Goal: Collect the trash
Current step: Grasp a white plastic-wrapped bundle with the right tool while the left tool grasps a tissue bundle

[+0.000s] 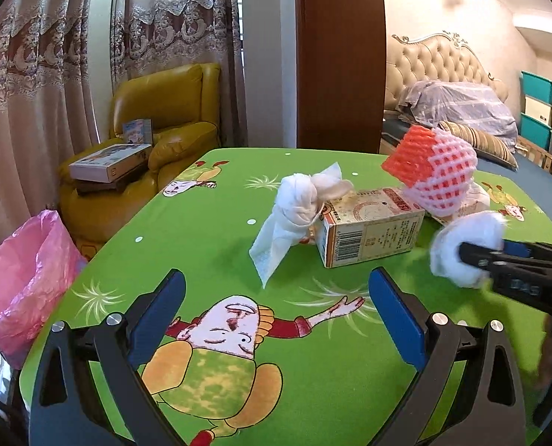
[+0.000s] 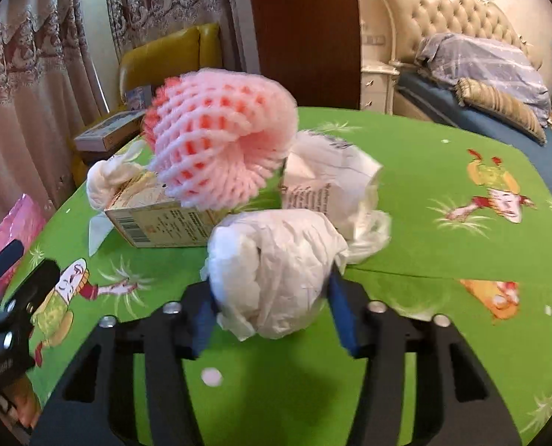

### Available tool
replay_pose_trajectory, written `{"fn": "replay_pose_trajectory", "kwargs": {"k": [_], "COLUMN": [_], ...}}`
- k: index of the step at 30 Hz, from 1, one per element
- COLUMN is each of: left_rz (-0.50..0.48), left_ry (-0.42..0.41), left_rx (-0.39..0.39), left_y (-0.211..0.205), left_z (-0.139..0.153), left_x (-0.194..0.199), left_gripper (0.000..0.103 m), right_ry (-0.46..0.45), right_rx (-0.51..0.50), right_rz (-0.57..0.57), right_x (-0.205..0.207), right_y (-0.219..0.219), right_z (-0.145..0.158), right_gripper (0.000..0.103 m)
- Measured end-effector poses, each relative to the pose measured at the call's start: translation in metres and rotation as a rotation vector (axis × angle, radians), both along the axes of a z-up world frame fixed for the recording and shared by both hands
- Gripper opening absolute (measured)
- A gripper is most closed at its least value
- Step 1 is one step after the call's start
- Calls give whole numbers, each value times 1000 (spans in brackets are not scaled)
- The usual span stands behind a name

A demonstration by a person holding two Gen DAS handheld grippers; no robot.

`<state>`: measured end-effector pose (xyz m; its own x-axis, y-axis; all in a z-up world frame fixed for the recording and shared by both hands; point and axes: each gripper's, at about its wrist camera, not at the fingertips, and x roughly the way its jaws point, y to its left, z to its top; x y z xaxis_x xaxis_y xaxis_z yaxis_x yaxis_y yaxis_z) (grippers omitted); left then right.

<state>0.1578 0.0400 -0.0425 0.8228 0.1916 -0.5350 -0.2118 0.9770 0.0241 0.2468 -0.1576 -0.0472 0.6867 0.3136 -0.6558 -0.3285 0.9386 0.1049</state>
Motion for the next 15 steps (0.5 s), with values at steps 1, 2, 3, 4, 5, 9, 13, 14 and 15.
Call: {"fn": "replay_pose_trajectory", "kwargs": {"k": [1,2,3,4,5,9,13,14,15], "left_rz": [-1,-2,-4,-7,-10,-16,-21,-23,-31], "left_ry": [1,2,3,6,8,20,27,29,34], "left_rx": [2,4,4,5,4,-2,-6,-7,-14], "left_y": [0,0,-1,-1,-1,-1,0,0,1], "left_z": [0,0,1,0,0,-1,-2,-1,-2], "left_x": [0,0,1,1,2,4,6,7,8], "left_gripper": [93,93,93,93,93,93,93,93,93], "right_ry": [-9,-18,-25,-30,-33,-54,-65,-69,-73], "right_rx": [4,7,9,11,12,17,50,44,28], "right_rz": [-2,-7,-12,-19,-24,-43,-39,-36,-33], "right_x": [-7,-15,-20,-28,-33,-58,-79,-81,-84], "right_y": [-7,-14,-20,-27,-31,-46,-52,-51,-50], "right_z": [1,2,4,5,5,4,6,7,7], "right_gripper": [42,41,41,40,40,40,40,39,39]}}
